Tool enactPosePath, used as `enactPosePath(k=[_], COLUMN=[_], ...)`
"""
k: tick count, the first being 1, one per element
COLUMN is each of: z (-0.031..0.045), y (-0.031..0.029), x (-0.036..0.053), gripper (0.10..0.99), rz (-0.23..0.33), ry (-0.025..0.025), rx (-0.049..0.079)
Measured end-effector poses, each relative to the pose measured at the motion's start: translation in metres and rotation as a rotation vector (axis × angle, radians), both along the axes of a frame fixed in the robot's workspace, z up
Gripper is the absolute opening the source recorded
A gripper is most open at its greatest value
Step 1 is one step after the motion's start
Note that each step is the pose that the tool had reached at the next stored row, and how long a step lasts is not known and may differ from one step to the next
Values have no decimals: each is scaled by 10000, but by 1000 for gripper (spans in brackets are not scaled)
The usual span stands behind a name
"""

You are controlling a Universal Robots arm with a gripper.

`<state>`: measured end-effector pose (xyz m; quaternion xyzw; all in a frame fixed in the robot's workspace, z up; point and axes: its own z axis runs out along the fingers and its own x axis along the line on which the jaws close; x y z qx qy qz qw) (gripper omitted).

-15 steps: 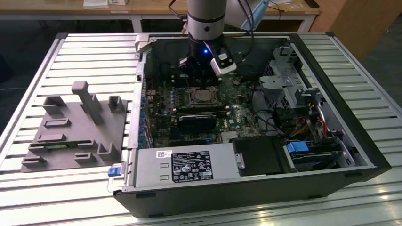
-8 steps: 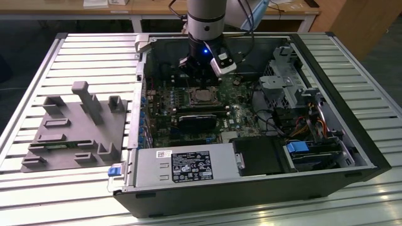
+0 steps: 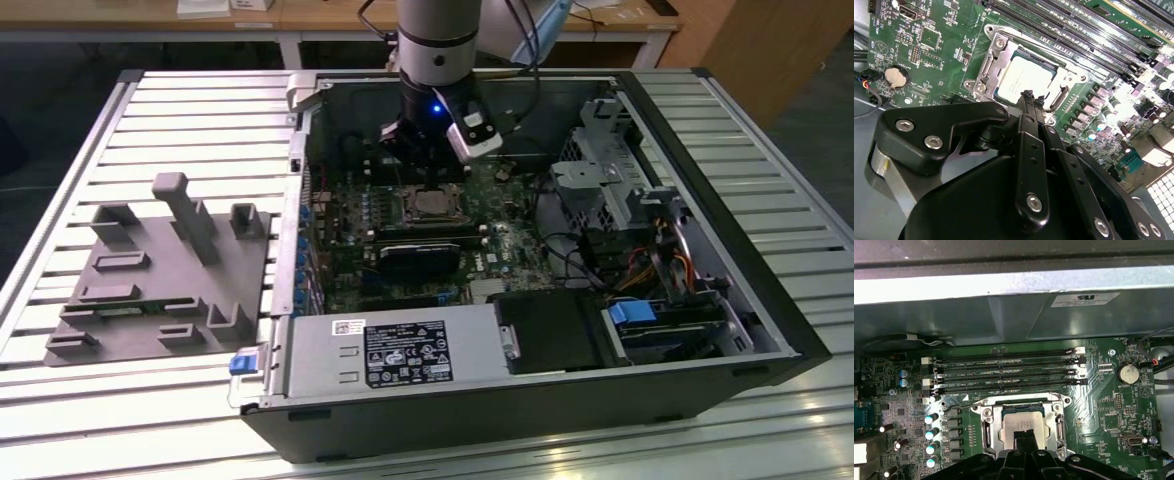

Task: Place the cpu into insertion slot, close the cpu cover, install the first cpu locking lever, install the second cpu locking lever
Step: 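Install the first cpu locking lever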

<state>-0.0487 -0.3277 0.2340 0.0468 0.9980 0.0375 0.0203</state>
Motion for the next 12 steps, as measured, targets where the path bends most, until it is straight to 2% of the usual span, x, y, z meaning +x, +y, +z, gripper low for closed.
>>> enactPosePath(k=[3, 12], z=[1, 0], y=[-1, 0], x=[-40, -335], gripper=[102, 102], rz=[0, -1], ry=[1, -38], rx=[-2, 0])
